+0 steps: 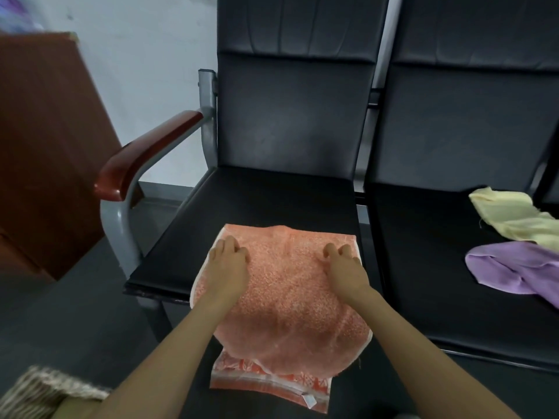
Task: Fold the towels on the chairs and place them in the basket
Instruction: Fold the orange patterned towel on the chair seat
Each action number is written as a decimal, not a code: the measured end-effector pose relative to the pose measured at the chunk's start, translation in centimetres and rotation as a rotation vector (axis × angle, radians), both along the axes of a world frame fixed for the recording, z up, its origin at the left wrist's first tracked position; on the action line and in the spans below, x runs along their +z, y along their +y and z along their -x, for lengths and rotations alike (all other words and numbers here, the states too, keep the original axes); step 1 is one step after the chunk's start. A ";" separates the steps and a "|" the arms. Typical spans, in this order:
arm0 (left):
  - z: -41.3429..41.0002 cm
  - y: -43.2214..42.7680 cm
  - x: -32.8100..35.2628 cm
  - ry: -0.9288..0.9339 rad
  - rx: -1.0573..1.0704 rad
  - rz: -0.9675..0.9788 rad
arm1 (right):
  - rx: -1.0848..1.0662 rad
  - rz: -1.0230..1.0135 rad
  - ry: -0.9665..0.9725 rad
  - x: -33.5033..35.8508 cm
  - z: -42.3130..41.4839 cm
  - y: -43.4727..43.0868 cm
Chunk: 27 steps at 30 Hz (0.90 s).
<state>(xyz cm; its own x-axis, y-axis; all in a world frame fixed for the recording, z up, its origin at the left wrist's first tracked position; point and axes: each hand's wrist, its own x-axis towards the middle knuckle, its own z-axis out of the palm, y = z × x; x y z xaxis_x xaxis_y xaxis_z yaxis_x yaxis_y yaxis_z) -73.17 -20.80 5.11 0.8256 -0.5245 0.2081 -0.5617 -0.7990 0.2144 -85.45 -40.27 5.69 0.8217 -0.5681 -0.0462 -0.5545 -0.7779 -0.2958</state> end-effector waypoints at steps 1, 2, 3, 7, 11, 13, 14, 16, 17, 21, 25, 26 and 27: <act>0.3 -0.2 0.4 0.077 -0.019 0.005 | -0.014 -0.005 -0.001 0.1 0.0 0.0; 0.6 -0.3 0.8 0.165 -0.037 -0.019 | -0.020 -0.007 0.012 0.2 -0.1 0.0; 0.8 -0.3 1.3 0.245 -0.058 -0.059 | -0.012 -0.014 0.045 0.5 -0.2 0.0; 0.3 0.5 3.4 0.557 -0.141 -0.208 | 0.147 -0.184 0.327 3.1 0.3 -0.2; -0.8 1.2 3.4 0.641 -0.277 -0.414 | 0.319 -0.176 0.552 2.8 1.2 0.3; -1.9 0.9 3.3 0.673 -0.318 -0.484 | 0.312 -0.185 0.542 2.5 0.7 -0.1; -2.7 0.6 3.4 0.694 -0.328 -0.487 | 0.310 -0.193 0.541 2.8 0.1 -0.6; -4.8 0.1 3.6 0.812 -0.324 -0.385 | 0.305 -0.205 0.550 3.4 -1.4 -1.9; -6.0 -0.2 3.6 0.883 -0.318 -0.308 | 0.299 -0.204 0.554 3.6 -2.4 -2.6; -10.5 -2.8 3.0 0.818 -0.335 -0.280 | 0.278 -0.182 0.535 2.6 -6.5 -6.0; -14.0 -8.0 1.7 0.370 -0.154 -0.225 | 0.168 -0.187 0.332 1.2 -10.9 -9.2; -14.2 -9.3 1.5 0.193 -0.079 -0.211 | 0.114 -0.104 0.251 0.7 -11.8 -9.8; -14.0 -10.3 1.4 0.039 -0.030 -0.204 | 0.065 0.053 0.188 0.4 -12.6 -10.0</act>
